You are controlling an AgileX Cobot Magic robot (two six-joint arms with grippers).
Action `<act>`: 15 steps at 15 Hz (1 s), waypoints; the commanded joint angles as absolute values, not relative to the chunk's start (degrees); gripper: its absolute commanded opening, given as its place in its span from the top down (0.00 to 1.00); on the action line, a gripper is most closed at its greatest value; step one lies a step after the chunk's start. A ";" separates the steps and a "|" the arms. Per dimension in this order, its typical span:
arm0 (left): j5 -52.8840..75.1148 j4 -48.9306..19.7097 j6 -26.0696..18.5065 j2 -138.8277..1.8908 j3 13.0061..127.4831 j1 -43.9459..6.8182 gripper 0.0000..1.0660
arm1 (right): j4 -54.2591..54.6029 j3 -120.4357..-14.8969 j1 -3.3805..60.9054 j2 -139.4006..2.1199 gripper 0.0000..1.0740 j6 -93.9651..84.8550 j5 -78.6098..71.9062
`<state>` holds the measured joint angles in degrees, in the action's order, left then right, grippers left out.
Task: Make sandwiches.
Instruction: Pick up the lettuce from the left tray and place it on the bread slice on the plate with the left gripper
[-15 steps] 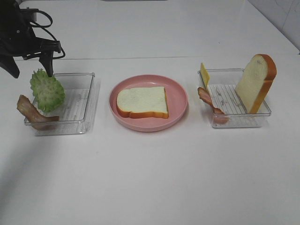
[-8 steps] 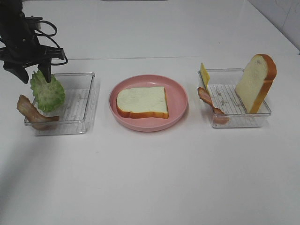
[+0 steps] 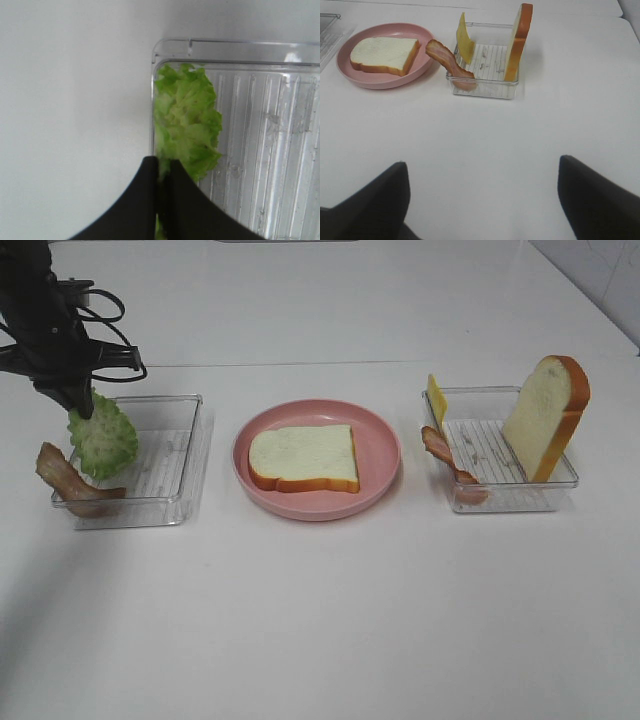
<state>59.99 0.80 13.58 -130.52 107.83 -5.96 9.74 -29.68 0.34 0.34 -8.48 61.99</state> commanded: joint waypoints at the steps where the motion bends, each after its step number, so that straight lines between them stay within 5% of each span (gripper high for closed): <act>1: 59.93 -1.95 12.09 -129.32 108.23 -6.07 1.00 | 9.63 -29.62 0.00 0.74 0.29 -8.08 61.82; 4: 61.19 -6.47 10.66 -128.11 111.73 -6.07 1.00 | 9.63 -29.62 0.00 0.74 0.29 -8.08 61.82; 9: 57.12 -31.74 4.18 -127.20 116.65 -6.13 1.00 | 9.63 -29.62 0.00 0.74 0.29 -8.08 61.82; 15: 55.86 -46.12 0.00 -131.21 116.65 -11.17 1.00 | 9.74 -29.62 0.00 0.74 0.29 -8.08 61.82</act>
<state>56.44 -44.69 0.46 -130.98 116.48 -10.77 9.85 -29.68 0.34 0.34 -8.48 61.99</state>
